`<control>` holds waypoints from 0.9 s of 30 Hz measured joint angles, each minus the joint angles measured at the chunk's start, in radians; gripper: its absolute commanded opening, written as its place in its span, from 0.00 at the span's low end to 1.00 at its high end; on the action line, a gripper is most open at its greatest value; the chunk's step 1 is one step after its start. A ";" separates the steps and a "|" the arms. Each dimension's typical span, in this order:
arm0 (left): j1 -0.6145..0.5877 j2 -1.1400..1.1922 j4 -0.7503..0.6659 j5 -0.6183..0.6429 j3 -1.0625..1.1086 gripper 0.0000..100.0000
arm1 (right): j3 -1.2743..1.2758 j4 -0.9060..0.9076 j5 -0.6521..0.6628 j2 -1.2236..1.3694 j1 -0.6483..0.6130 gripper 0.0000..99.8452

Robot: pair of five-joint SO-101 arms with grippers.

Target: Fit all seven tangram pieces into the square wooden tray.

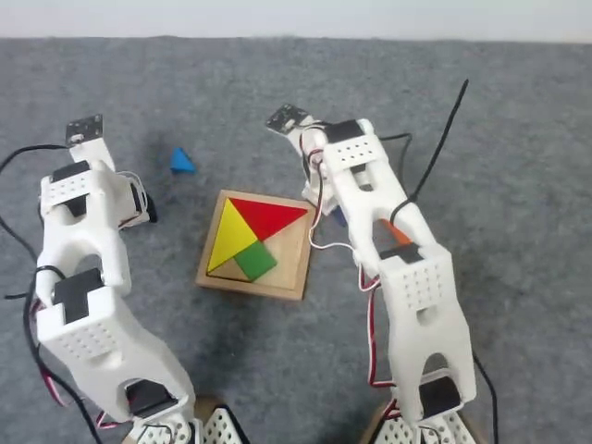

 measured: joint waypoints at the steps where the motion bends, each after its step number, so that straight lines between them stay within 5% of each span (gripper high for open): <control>1: 0.000 0.000 0.000 0.000 0.000 0.20 | -0.012 0.008 0.000 0.011 0.006 0.24; 11: 0.000 0.000 0.000 0.000 0.000 0.20 | -0.034 0.064 0.002 0.025 0.034 0.23; 17: 0.000 0.000 0.000 0.000 0.000 0.20 | -0.034 0.068 0.008 0.025 0.037 0.12; 27: 0.000 0.000 0.000 0.000 0.002 0.20 | -0.034 0.069 0.069 0.025 0.044 0.17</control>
